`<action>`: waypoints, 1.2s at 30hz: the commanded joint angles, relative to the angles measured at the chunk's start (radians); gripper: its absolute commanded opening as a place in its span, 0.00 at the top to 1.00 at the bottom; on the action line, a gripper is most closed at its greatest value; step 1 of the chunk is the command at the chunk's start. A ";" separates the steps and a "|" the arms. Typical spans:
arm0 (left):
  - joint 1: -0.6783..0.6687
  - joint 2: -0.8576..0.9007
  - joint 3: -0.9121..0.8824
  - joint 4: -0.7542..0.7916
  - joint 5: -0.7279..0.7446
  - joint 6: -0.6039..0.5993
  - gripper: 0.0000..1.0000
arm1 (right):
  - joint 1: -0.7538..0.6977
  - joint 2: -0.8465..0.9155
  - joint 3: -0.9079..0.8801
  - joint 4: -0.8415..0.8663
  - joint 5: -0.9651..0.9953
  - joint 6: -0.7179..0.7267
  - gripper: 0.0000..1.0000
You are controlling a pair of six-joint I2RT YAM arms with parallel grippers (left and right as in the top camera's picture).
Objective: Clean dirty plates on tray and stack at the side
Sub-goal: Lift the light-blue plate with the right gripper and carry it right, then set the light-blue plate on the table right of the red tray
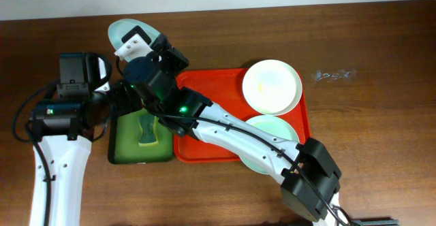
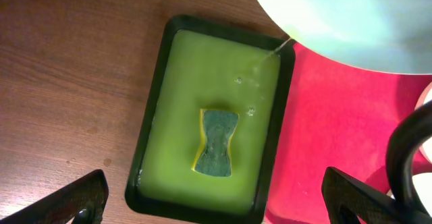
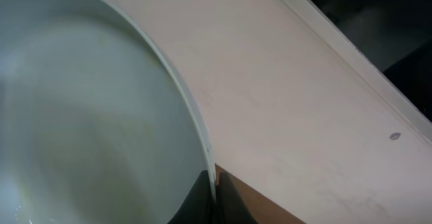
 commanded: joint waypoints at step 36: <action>0.005 -0.005 0.011 0.003 0.002 -0.009 0.01 | -1.350 -0.262 -0.271 -1.035 -0.855 0.761 0.96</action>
